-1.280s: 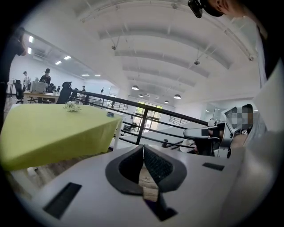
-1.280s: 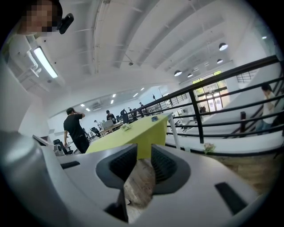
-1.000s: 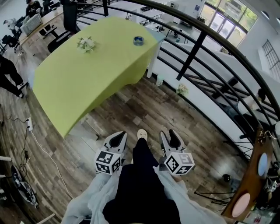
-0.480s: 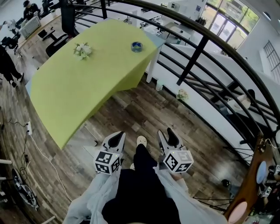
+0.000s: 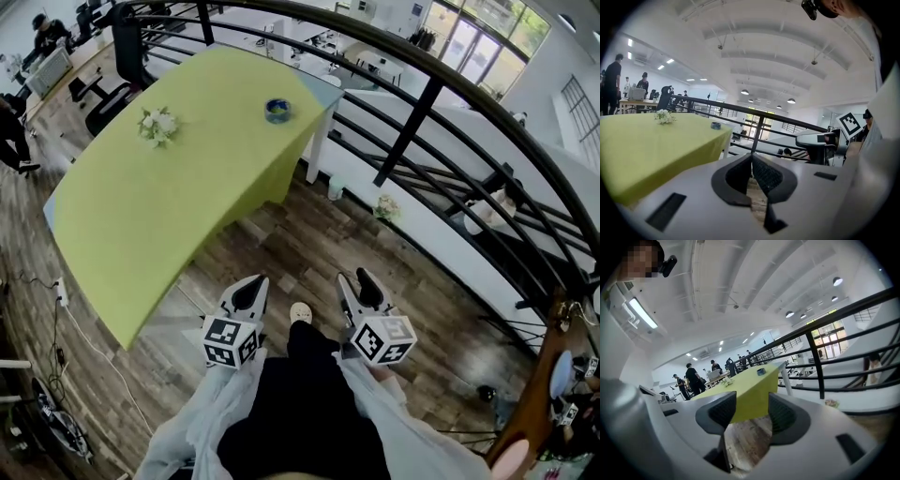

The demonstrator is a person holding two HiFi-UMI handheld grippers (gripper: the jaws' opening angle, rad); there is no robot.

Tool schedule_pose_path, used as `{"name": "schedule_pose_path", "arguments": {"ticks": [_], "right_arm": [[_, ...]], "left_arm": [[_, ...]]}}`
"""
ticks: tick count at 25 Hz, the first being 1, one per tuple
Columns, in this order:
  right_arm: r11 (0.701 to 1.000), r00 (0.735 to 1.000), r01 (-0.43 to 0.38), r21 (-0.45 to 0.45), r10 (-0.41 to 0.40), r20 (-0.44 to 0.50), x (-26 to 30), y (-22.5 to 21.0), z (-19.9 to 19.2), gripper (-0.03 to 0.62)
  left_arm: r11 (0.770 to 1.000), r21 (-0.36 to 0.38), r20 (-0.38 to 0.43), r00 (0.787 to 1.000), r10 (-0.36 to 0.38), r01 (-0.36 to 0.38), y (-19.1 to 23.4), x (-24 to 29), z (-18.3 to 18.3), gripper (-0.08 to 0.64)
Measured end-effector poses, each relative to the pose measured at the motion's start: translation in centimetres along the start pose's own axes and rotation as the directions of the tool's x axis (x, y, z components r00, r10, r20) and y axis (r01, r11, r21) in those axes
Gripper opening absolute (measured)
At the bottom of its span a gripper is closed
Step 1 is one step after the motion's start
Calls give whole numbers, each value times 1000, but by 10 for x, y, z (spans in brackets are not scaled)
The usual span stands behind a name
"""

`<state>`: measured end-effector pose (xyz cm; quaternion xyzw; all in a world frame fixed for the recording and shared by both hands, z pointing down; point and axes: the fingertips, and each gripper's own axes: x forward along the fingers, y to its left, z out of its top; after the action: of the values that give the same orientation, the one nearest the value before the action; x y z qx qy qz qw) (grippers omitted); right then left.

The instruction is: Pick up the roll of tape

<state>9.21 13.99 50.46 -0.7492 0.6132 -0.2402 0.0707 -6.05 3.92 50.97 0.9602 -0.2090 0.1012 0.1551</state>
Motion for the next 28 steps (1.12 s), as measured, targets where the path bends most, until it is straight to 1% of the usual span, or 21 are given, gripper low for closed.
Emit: {"name": "schedule_pose_path", "arguments": {"ticks": [7, 14, 17, 21, 28], "right_arm": [[1000, 1000, -11, 14, 11, -6, 40, -23, 21, 201], [999, 998, -52, 15, 53, -25, 82, -36, 33, 198], [998, 998, -62, 32, 63, -24, 94, -43, 42, 198], [996, 997, -78, 35, 79, -19, 107, -46, 50, 196], [994, 995, -90, 59, 93, -48, 112, -46, 38, 189]], "left_arm": [[1000, 7, -8, 1000, 4, -4, 13, 42, 16, 17], [998, -4, -2, 998, 55, -55, 39, 70, 24, 17], [998, -1, 1, 998, 67, -67, 46, 82, 30, 17], [997, 5, 19, 997, 78, -78, 50, 89, 39, 17], [993, -21, -6, 994, 114, -114, 54, 79, 25, 17]]}}
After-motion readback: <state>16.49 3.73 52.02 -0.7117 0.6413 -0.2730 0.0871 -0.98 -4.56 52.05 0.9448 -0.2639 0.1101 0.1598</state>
